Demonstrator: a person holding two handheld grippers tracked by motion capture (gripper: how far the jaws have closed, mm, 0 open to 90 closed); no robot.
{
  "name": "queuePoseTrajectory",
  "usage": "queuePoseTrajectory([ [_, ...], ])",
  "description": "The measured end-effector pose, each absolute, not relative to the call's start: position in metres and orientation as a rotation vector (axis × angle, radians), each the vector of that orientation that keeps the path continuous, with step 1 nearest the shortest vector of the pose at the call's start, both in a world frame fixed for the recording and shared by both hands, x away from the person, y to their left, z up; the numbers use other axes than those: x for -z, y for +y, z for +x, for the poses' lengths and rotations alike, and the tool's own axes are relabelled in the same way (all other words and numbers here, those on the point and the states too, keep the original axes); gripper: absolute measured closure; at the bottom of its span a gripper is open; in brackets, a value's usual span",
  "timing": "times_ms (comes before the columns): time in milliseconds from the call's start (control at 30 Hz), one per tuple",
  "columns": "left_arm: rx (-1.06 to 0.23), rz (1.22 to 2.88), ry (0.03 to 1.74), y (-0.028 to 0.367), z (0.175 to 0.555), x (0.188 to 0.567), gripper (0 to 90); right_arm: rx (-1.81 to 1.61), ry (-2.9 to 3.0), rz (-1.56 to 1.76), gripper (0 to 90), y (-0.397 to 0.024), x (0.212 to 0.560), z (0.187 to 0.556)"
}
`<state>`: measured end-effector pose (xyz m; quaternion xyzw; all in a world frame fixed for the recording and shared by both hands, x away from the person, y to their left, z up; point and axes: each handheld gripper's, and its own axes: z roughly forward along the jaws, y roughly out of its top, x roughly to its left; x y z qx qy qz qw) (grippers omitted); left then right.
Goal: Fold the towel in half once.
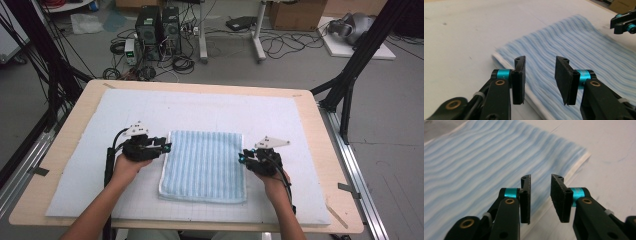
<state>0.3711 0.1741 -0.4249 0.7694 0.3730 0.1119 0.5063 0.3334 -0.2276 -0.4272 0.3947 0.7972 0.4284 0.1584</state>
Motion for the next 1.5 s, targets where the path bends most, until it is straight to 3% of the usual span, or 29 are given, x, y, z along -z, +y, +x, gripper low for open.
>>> queuePoseTrajectory([
  [133, -0.28, 1.927, 0.947, 0.164, 0.394, 0.436, 72.2, -1.195, 2.29, 1.168, 74.7, -0.218, 0.431, 0.365],
  [267, -0.331, 1.96, 0.996, 0.157, 0.41, 0.445, 75.1, -1.122, 2.321, 1.195, 76.3, -0.211, 0.439, 0.387],
  [400, -0.378, 1.968, 1.037, 0.155, 0.418, 0.451, 82.0, -1.077, 2.281, 1.227, 78.5, -0.21, 0.446, 0.397],
  [533, -0.416, 1.99, 1.021, 0.152, 0.418, 0.45, 83.1, -1.06, 2.235, 1.255, 78.2, -0.211, 0.448, 0.397],
  [667, -0.486, 1.923, 1.027, 0.158, 0.419, 0.447, 69.3, -1.058, 2.208, 1.262, 71.8, -0.212, 0.444, 0.397],
  [767, -0.468, 1.899, 1.059, 0.161, 0.424, 0.449, 65.1, -1.096, 2.159, 1.298, 69.6, -0.218, 0.441, 0.401],
  [967, -0.462, 1.993, 1.052, 0.154, 0.428, 0.451, 72.9, -0.965, 2.177, 1.314, 70.8, -0.216, 0.445, 0.41],
  [1133, -0.445, 1.973, 1.08, 0.158, 0.428, 0.45, 70.6, -0.954, 2.162, 1.317, 67.8, -0.216, 0.443, 0.408],
  [1333, -0.354, 1.877, 1.015, 0.17, 0.42, 0.443, 58.0, -1.077, 2.121, 1.305, 57.6, -0.228, 0.426, 0.398],
  [1500, -0.347, 1.792, 0.915, 0.179, 0.403, 0.431, 42.1, -1.166, 2.112, 1.304, 37.7, -0.24, 0.413, 0.385],
])
